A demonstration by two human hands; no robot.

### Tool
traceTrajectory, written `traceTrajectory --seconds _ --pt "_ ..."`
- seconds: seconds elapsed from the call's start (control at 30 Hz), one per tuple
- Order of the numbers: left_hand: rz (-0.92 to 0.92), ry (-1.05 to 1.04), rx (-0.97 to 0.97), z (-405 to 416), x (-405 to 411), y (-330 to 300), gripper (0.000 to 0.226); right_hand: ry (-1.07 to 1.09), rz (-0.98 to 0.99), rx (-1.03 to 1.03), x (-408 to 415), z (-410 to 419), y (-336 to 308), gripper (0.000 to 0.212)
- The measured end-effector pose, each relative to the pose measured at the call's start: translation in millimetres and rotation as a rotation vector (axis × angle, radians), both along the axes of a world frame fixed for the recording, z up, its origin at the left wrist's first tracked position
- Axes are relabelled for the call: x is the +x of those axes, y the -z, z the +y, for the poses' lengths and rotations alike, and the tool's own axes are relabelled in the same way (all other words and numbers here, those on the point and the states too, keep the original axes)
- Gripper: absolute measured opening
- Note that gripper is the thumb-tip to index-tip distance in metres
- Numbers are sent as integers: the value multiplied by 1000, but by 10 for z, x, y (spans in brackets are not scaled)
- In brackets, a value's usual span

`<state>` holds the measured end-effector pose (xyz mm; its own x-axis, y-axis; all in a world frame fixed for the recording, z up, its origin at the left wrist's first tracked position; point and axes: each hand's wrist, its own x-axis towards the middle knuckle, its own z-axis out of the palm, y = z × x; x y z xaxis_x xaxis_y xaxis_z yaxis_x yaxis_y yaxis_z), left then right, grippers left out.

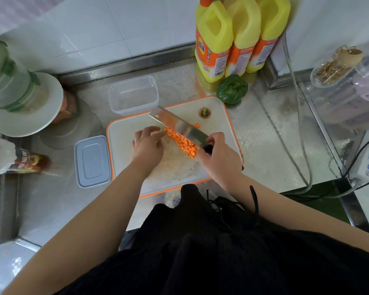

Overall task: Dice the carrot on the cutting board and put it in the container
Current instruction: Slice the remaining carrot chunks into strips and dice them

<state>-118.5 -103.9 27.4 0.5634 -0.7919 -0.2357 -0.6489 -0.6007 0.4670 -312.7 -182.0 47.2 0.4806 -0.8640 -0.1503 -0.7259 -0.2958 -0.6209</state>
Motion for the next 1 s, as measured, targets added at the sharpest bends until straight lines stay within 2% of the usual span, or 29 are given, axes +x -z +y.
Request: traceTrajectory --seconds 0.07,0.2,0.27,0.37,0.47,0.53,0.67,0.8,0.93,1.0 --pt "-13 -23 56 74 42 -15 57 -38 -4 54 34 3 -8 28" --pt "104 -278 171 334 216 57 44 -146 30 177 112 30 -5 25" --pt "189 -263 241 474 259 112 45 -189 74 262 164 66 5 29" --pt "244 -228 247 608 283 142 44 -270 165 321 229 123 47 27" --pt "324 -268 260 632 231 85 60 -305 243 350 276 147 81 26" --pt "407 -404 211 652 167 101 70 -320 279 358 312 159 96 31" --pt "665 -699 64 608 -74 216 58 -357 321 382 392 194 121 34" --pt "853 -876 -88 530 -333 249 35 -405 362 384 453 243 143 34" --pt "879 -931 -146 524 -364 203 20 -417 373 365 460 264 152 20" --pt "870 -935 -156 525 -353 189 22 -423 380 359 462 269 148 16"
